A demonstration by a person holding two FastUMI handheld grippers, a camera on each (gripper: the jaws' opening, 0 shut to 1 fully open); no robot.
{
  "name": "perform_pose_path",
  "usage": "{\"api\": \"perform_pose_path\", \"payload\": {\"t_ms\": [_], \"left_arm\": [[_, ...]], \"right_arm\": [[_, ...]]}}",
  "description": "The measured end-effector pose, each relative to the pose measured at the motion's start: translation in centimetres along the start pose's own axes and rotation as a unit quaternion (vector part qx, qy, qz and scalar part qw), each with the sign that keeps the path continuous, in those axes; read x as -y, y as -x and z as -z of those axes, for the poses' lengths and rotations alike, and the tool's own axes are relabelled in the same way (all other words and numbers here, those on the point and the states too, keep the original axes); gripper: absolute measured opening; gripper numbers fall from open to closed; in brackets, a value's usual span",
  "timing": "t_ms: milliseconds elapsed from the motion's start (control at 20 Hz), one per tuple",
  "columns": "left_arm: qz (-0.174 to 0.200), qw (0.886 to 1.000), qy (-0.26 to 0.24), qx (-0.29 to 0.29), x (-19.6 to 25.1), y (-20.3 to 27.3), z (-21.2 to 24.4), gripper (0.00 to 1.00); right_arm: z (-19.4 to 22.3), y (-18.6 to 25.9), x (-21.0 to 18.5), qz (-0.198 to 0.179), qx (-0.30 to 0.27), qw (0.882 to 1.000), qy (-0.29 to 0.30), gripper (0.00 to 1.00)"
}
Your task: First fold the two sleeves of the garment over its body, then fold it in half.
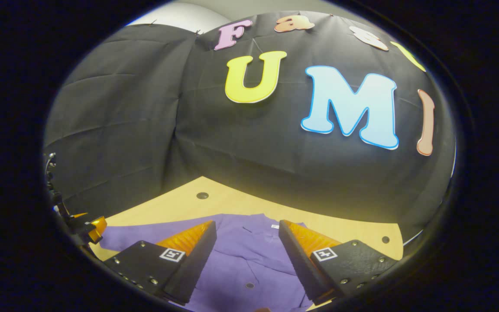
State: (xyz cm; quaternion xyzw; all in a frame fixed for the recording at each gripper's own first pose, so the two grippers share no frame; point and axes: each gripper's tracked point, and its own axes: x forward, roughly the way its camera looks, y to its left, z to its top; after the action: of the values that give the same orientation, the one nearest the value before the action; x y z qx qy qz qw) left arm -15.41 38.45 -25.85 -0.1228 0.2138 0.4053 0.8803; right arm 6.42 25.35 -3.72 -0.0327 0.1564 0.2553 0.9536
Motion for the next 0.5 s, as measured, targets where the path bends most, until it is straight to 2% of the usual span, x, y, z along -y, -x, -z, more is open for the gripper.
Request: {"api": "perform_pose_path", "payload": {"t_ms": [200, 500], "left_arm": [[-0.039, 0.998, 0.009, -0.041, -3.6, -2.2, 3.0, 0.94], [-0.07, 0.991, 0.01, -0.109, -5.6, -5.2, 7.7, 0.95]], "right_arm": [[1.1, 1.6, 0.1, 0.001, -0.009, 1.0, -0.007, 0.91], [2.1, 3.8, 1.2, 0.013, -0.02, 0.999, -0.033, 0.91]]}}
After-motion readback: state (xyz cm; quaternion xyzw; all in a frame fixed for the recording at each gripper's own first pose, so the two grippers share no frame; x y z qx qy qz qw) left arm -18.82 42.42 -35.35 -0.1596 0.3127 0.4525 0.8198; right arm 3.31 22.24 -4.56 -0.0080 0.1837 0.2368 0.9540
